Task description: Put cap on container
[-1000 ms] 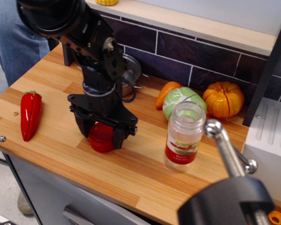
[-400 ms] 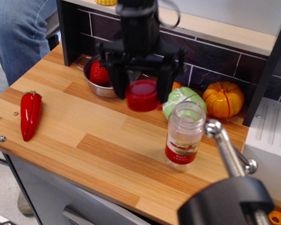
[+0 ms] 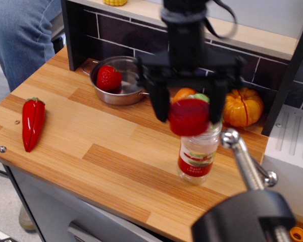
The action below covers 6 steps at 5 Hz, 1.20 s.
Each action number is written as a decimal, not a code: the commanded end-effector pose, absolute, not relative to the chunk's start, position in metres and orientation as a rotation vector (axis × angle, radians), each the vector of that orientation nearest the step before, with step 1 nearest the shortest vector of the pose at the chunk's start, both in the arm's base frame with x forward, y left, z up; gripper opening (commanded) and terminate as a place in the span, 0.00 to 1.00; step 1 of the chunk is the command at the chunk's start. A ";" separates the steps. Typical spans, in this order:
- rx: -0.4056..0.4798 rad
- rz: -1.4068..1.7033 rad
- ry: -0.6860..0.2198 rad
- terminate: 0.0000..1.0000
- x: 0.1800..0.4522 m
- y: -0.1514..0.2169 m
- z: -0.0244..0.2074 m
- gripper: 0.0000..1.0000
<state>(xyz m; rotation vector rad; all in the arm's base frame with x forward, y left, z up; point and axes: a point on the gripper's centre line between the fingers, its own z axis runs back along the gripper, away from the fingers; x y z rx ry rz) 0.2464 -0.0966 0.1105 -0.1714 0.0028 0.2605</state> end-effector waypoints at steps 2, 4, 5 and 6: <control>-0.197 0.328 -0.080 0.00 0.274 -0.118 0.129 0.00; -0.167 0.377 -0.058 0.00 0.289 -0.112 0.145 0.00; -0.112 0.357 -0.064 0.00 0.287 -0.106 0.136 0.00; -0.077 0.340 -0.083 0.00 0.283 -0.109 0.118 0.00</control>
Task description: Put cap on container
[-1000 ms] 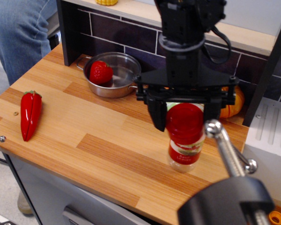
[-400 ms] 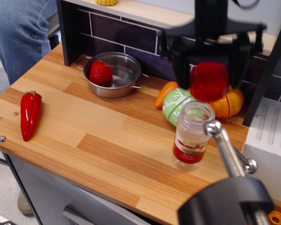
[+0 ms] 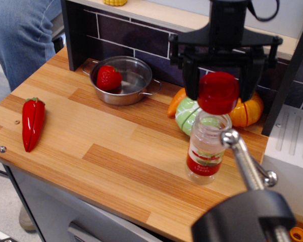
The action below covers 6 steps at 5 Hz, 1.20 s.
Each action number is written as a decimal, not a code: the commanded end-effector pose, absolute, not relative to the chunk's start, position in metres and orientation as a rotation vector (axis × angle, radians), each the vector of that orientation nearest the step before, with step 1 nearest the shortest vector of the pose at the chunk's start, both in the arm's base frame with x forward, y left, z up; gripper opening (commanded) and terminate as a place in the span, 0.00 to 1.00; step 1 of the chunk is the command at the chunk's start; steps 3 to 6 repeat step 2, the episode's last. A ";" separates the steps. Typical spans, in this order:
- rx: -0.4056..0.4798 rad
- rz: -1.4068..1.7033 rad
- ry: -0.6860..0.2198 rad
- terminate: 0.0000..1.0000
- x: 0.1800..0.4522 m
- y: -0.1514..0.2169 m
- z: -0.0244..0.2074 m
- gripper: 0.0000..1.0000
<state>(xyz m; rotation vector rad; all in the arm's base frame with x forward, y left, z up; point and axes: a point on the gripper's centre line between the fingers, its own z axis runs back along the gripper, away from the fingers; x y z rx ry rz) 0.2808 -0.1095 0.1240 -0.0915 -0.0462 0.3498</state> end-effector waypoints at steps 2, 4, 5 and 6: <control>-0.048 0.345 -0.125 1.00 0.286 -0.114 0.099 0.00; -0.048 0.345 -0.125 1.00 0.286 -0.114 0.099 0.00; -0.048 0.345 -0.125 1.00 0.286 -0.114 0.099 0.00; -0.048 0.345 -0.125 1.00 0.286 -0.114 0.099 0.00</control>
